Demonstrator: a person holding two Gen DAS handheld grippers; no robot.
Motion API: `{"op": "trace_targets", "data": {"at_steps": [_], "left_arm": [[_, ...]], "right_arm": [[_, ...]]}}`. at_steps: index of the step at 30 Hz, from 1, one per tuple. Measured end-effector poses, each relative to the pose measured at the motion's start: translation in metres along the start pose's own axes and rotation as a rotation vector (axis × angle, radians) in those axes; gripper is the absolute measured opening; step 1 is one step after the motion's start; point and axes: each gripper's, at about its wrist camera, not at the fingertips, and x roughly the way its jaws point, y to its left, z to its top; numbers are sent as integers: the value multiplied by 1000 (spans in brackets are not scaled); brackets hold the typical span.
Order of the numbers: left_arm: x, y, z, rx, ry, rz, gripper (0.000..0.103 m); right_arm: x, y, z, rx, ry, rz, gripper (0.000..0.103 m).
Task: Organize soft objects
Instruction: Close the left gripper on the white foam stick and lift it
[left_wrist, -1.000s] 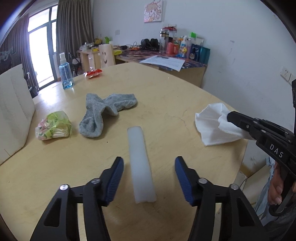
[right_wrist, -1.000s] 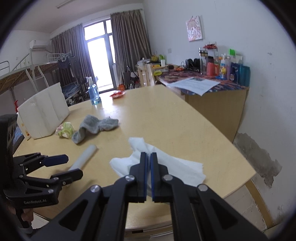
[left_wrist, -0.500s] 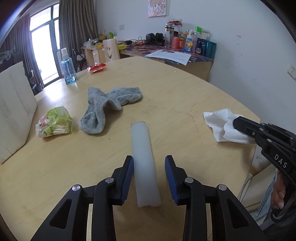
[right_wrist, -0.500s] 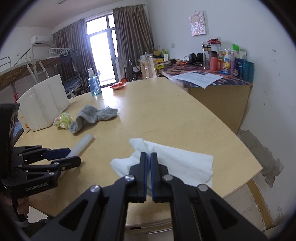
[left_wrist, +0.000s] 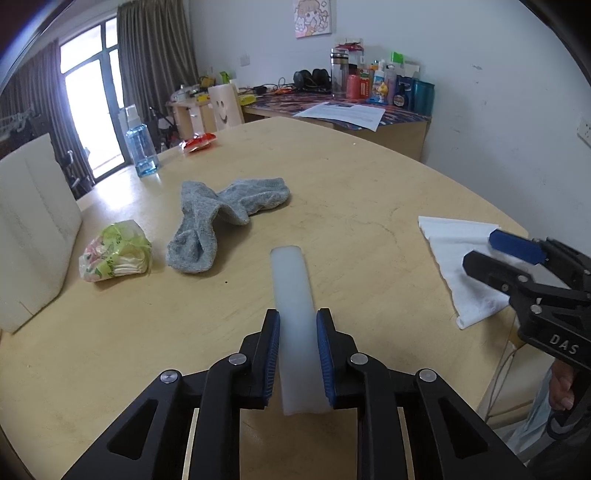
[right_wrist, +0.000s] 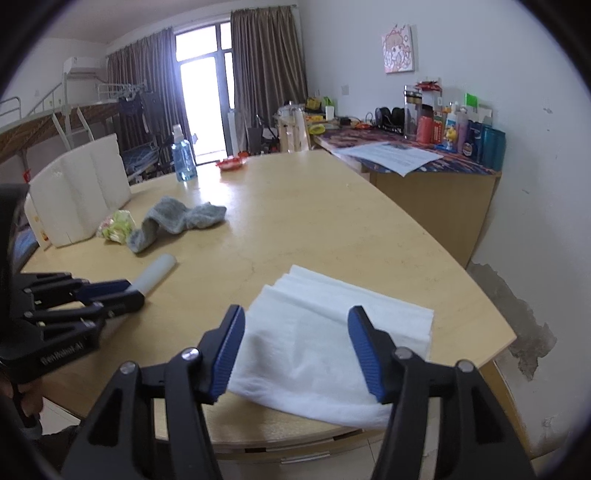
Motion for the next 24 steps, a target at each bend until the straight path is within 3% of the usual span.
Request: {"op": "trace_targets", "data": {"at_steps": [12,15,20,24], "left_arm": [[-6,5,-1,4,-28,-22,17],[-10,10,0,-6,-39,-21,17],[-21,14,-1,-6,-73,-29,17],[-31,21,-2,-19,-99,-33,17]], "right_arm": [[12,3,-2,-23,65,-43,60],[11,6,-3,-42,70,-63,52],[10,8,-1,-40,89,-83,16],[10,11,1,-25,93,-64,8]]}}
